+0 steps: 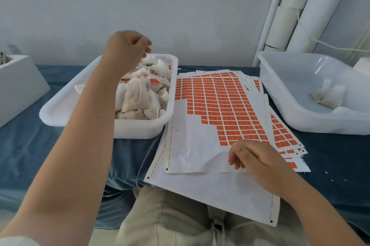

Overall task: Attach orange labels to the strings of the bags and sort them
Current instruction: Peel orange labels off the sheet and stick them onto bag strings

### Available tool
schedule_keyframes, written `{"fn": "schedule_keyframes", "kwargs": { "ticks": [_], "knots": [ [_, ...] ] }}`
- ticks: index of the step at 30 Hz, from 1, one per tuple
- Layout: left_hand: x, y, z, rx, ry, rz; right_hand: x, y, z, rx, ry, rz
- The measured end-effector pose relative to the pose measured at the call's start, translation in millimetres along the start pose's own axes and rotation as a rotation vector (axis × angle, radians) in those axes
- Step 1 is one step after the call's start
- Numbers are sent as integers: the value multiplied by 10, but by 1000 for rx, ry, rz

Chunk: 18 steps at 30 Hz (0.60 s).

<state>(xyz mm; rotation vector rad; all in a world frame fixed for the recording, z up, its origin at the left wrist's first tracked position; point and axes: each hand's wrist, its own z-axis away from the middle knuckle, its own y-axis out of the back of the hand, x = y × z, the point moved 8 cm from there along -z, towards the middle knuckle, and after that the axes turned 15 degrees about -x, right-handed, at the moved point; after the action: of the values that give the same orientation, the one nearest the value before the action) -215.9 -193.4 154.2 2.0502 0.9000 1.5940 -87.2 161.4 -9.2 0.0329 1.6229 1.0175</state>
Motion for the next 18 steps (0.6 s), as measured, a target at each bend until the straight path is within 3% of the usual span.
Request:
{"fn": "schedule_keyframes", "kwargs": {
  "ticks": [4, 8, 13, 16, 18],
  "knots": [
    [434, -334, 459, 13, -125, -19, -75, 37, 18, 42, 40, 70],
    [664, -1154, 935, -176, -209, -31, -122, 195, 86, 153, 47, 76],
    [474, -2283, 1244, -472, -67, -16, 60, 859, 281, 467, -78, 8],
    [262, -2612, 1388, -513, -1, 51, 224, 1503, 496, 721, -153, 95],
    [211, -2652, 1408, -502, -2, 88, 346, 1964, 572, 781, -249, 199]
  ]
}}
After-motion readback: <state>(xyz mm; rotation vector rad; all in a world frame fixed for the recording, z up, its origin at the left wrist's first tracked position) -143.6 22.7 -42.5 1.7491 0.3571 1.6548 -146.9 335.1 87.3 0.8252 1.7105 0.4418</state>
